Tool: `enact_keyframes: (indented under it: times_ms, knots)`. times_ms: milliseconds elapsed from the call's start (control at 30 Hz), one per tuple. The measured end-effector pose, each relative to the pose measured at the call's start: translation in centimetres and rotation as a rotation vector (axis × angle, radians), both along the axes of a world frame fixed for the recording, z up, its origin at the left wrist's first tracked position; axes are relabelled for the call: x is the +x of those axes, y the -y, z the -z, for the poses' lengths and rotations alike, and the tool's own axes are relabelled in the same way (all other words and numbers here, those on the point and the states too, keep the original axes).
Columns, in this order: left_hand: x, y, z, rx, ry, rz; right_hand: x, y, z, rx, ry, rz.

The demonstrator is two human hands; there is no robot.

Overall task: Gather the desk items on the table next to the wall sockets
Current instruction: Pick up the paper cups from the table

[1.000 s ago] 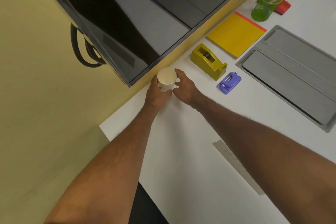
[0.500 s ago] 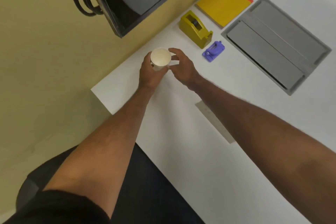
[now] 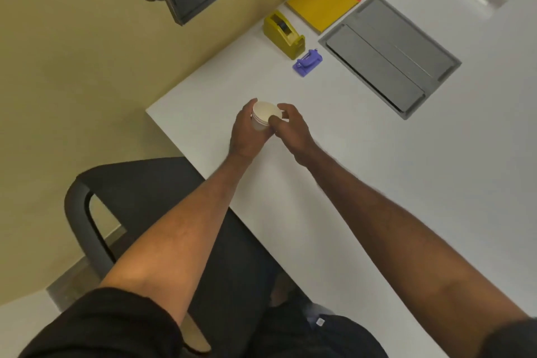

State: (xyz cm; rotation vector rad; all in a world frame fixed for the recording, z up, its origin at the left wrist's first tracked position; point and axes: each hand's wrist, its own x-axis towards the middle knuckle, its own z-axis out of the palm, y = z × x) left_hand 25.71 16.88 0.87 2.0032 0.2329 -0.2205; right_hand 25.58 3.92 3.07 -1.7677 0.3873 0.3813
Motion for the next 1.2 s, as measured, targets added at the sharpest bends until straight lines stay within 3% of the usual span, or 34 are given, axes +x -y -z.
enact_keyframes:
  times_ms: [300, 667, 1200]
  knots:
    - [-11.7, 4.4, -1.5, 0.006, -0.003, 0.052, -10.7, 3.3, -0.6, -0.043, 0.086, -0.017]
    - [-23.1, 9.5, 1.2, 0.122, -0.113, 0.131, -22.0, 9.7, 3.9, -0.097, -0.082, -0.072]
    - [-28.5, 14.0, 2.3, 0.159, -0.121, 0.092, -25.2, 16.2, 5.0, -0.175, -0.064, -0.180]
